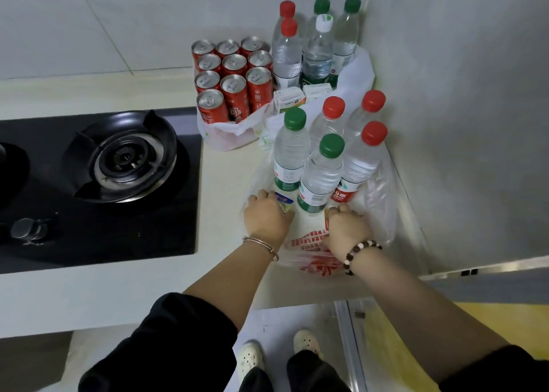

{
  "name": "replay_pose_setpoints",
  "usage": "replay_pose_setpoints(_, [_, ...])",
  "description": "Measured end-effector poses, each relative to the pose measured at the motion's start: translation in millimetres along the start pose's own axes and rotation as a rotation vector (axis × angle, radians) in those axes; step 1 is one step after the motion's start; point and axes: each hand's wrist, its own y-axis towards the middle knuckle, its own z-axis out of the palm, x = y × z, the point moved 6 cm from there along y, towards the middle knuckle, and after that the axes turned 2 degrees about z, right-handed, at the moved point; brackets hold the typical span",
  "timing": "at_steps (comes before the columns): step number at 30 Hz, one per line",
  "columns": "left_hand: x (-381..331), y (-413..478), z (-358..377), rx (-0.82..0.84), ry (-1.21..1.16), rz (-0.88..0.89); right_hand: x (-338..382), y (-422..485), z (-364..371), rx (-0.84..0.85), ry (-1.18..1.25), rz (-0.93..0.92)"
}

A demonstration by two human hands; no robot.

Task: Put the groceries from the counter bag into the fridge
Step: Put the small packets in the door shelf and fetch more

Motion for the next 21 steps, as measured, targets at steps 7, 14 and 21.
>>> replay_pose_setpoints(7, [-1.4,-0.7,6.8,-0.008,0.046,-0.046,1.7,-0.9,2.8,0.025,-0.033,-0.026])
replay_pose_setpoints(14, [-2.1,-16.2,-5.7,-0.101,-0.134,0.079,4.8,-8.8,-12.6,-0.082,0.03,-0.082])
replay_pose_setpoints(21, [13.4,-37.2,-43.1,0.007,-1.17,-0.25,18.1,-24.5,-47.4,-0.18,0.258,-0.162])
